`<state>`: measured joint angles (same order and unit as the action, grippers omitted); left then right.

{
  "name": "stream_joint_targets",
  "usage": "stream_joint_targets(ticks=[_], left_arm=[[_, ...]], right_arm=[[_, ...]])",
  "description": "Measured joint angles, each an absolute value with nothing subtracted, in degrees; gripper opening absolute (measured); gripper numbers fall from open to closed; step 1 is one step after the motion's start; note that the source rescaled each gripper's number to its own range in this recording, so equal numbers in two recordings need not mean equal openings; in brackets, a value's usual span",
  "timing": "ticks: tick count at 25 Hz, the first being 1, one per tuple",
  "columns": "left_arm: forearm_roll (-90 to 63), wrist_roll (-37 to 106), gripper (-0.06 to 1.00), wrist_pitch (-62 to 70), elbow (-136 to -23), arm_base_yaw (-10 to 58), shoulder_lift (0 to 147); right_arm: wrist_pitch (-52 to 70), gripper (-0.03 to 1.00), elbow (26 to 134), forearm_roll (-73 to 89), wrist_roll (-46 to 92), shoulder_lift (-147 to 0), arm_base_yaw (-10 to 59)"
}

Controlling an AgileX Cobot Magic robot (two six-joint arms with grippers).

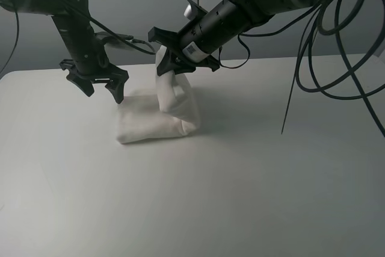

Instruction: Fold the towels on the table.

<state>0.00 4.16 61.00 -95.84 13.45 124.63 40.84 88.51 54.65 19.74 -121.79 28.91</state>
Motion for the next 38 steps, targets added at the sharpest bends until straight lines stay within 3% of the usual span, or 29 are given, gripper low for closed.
stream_joint_targets(ticks=[5,7,8,12,14,22,24,28,38], left_arm=[[-2.2,5.7,1.00,63.9,-98.3,11.5,123.5],[-2.3,6.0,1.00,64.5,-98.4,11.1,123.5],[-2.4,6.1,1.00,64.8,-98.4,11.0,123.5],[-2.3,6.2,1.00,65.0,-98.4,11.0,123.5],[-2.3,6.2,1.00,65.0,-98.4,11.0,123.5],[-2.3,6.4,1.00,66.3,-98.4,10.3,123.5],[-2.3,6.9,1.00,66.8,-98.4,9.8,123.5],[-2.2,8.6,1.00,67.8,-98.4,9.2,123.3],[-1.0,11.1,1.00,68.0,-98.4,9.1,114.7]], right_arm=[[40.5,0.01,88.5,57.9,21.2,-121.8,29.0],[39.9,0.07,88.5,59.3,22.5,-121.8,29.0],[39.6,0.17,88.5,60.3,23.8,-121.8,29.0],[39.1,0.75,88.5,69.9,32.1,-121.8,29.0],[39.2,0.87,88.5,74.2,34.8,-121.9,29.0],[39.8,0.87,88.5,72.2,36.7,-121.9,29.0],[40.2,0.87,88.5,66.7,36.3,-121.9,29.0],[41.9,0.99,88.5,53.6,34.9,-121.9,29.0],[45.4,1.00,88.5,21.2,21.5,-116.4,28.6]])
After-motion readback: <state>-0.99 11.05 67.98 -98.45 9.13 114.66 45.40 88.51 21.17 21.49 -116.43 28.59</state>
